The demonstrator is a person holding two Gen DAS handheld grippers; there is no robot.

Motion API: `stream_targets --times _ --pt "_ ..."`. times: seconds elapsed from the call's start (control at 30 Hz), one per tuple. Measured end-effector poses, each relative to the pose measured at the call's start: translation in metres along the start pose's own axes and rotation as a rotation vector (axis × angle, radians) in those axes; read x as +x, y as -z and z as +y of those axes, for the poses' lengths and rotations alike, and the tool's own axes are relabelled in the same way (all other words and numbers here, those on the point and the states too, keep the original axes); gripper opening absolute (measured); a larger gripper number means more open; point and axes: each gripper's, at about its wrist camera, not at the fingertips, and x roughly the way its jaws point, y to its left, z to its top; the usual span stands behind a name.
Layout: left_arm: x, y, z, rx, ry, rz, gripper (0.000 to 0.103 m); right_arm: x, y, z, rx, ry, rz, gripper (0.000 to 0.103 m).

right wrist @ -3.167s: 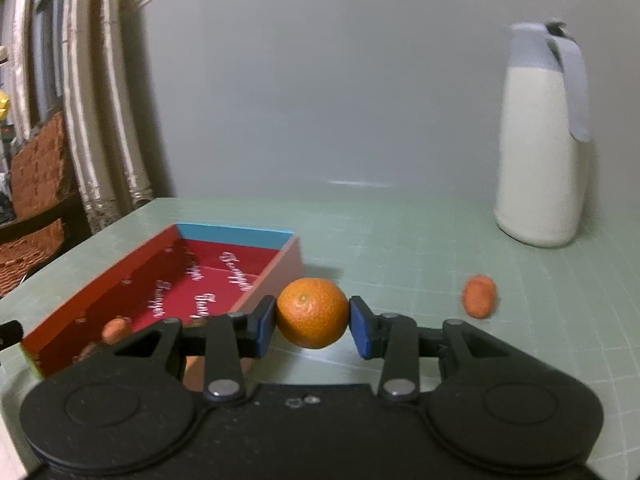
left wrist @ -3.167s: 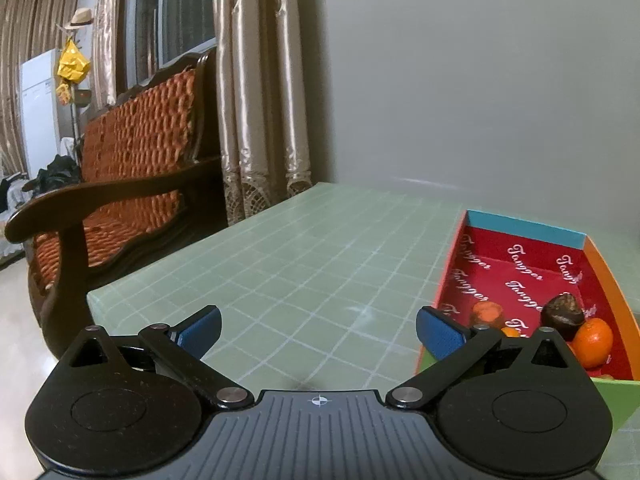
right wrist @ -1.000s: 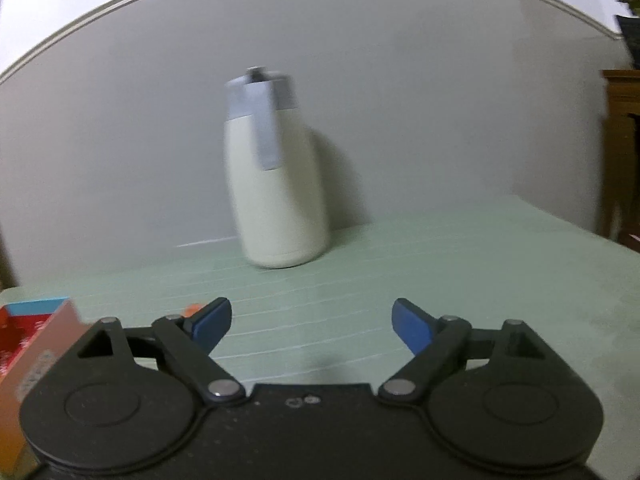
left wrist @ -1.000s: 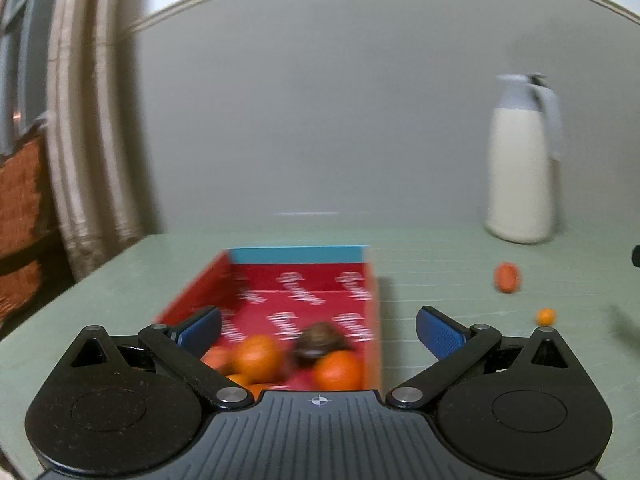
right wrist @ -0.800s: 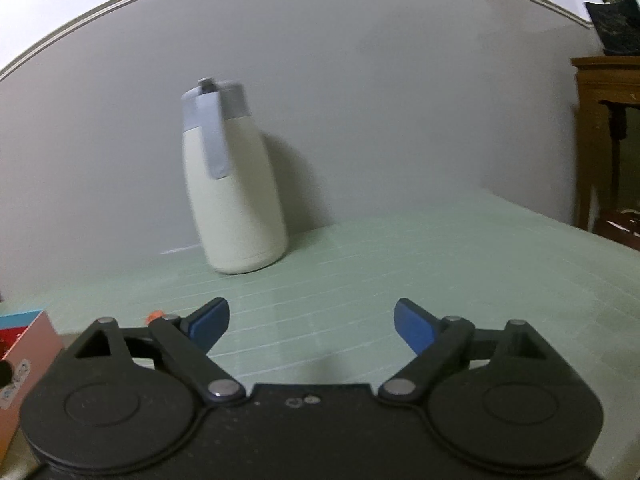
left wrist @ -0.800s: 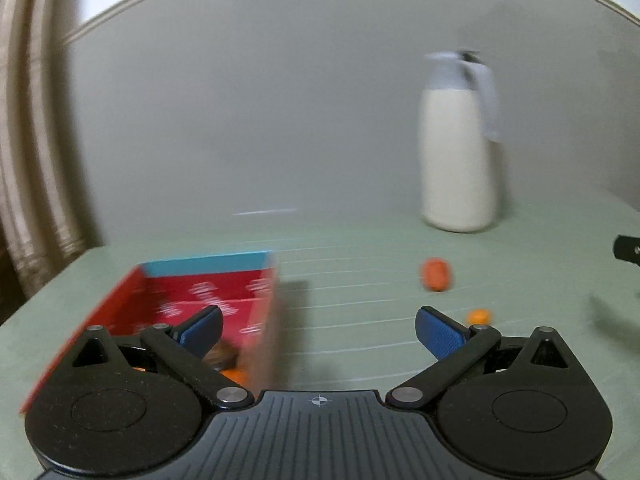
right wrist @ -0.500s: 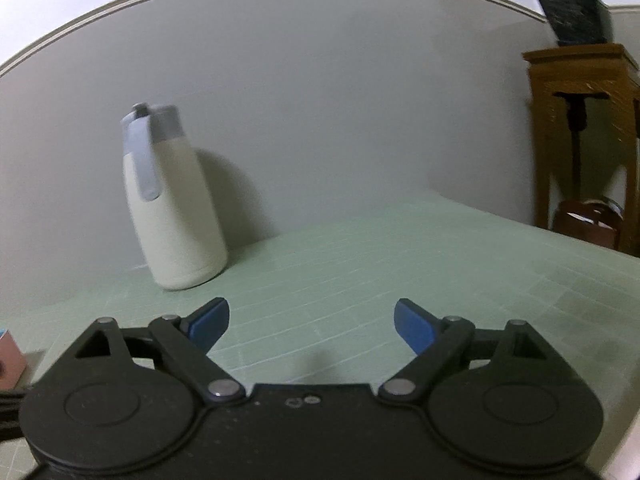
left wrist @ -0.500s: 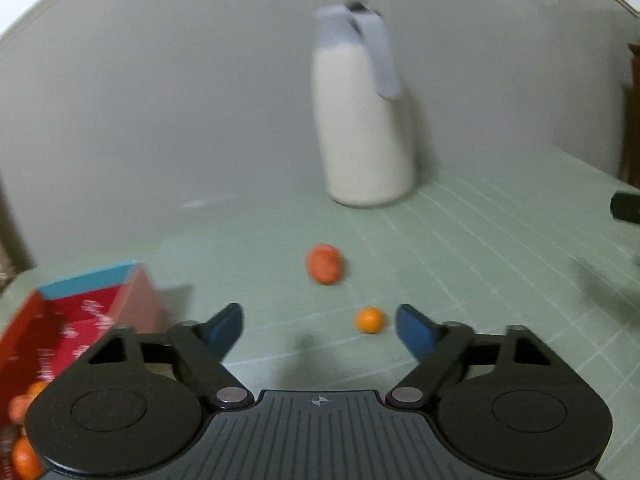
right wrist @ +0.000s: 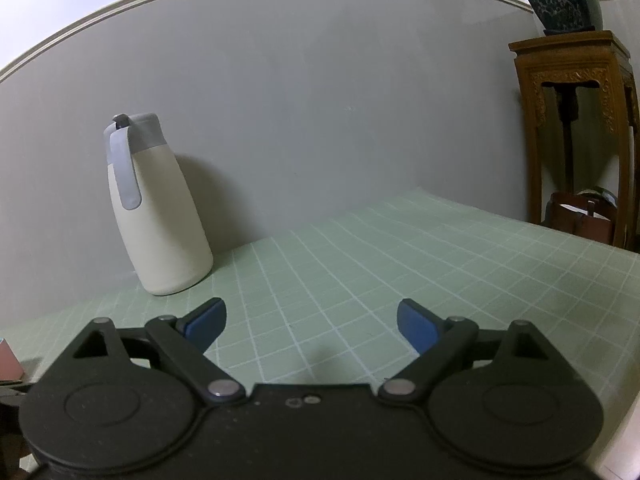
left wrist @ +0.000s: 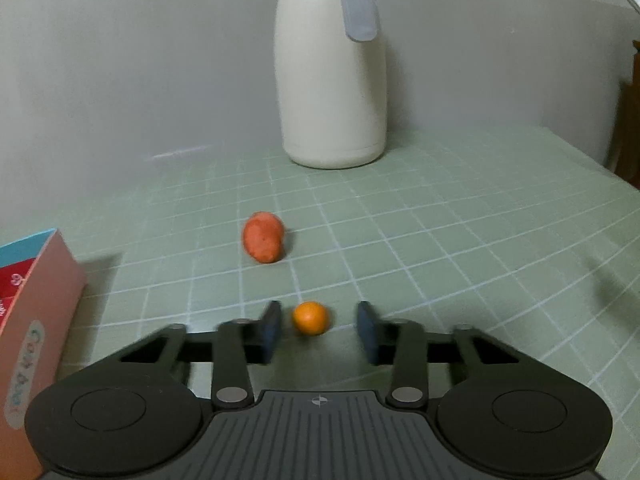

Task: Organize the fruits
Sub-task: 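Move the left gripper to the small orange and grasp it, then carry the small orange into the red box and open the left gripper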

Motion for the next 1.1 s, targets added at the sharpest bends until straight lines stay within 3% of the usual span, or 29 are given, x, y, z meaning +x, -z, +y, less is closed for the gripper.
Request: stream_targets --times 0.07,0.53,0.77,1.1 --pt "0.001 -0.001 -0.002 -0.005 0.007 0.001 0.02 0.001 0.0 -0.001 -0.001 0.003 0.006 0.094" --pt "-0.016 -0.003 0.017 -0.062 -0.001 -0.058 0.02 0.0 -0.002 0.007 0.0 -0.018 0.014 0.094" --pt "-0.045 -0.004 0.044 -0.074 -0.079 -0.115 0.02 0.0 0.0 0.027 -0.028 -0.056 0.025 0.094" --pt "-0.079 0.005 0.113 -0.135 -0.235 -0.151 0.02 -0.001 0.01 0.069 -0.106 -0.123 0.045 0.094"
